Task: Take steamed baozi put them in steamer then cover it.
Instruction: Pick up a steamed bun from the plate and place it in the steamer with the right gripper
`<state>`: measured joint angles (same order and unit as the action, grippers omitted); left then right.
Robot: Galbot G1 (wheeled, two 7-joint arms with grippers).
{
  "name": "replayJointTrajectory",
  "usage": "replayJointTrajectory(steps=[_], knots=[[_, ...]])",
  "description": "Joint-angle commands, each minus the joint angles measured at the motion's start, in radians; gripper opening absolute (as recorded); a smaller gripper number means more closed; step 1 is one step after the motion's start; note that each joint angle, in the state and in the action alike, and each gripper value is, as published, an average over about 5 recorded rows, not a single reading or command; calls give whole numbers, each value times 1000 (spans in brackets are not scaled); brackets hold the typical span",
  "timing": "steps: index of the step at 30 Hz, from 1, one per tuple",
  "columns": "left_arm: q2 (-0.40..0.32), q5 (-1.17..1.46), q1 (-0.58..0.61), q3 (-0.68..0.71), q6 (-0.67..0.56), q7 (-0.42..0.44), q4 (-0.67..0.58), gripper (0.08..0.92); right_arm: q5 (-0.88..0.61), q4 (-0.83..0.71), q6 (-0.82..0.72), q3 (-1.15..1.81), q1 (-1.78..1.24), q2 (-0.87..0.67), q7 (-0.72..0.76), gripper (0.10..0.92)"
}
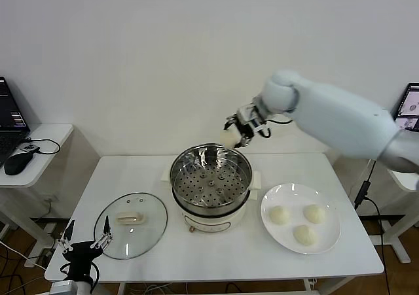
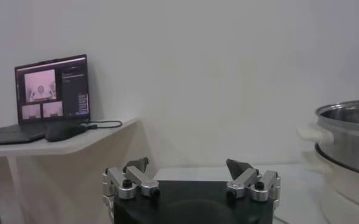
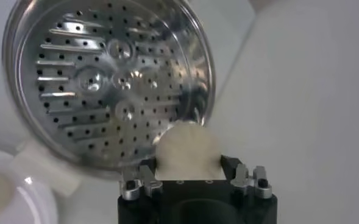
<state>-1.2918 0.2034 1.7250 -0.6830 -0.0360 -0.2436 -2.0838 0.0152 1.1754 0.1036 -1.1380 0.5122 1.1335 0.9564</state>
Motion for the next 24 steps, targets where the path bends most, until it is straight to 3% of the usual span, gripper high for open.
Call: replayJointTrajectory(steps=[1, 17, 24], knots=[[0, 0, -4, -2, 0, 0, 5, 823, 112, -50, 167, -91, -7, 116, -34, 664], [-6, -3, -10, 3, 1, -1, 16, 823, 290, -248, 341, -44, -119, 167, -113, 670], [-8, -4, -11, 4, 1, -2, 18, 823, 302, -271, 362, -33, -138, 175, -123, 675]])
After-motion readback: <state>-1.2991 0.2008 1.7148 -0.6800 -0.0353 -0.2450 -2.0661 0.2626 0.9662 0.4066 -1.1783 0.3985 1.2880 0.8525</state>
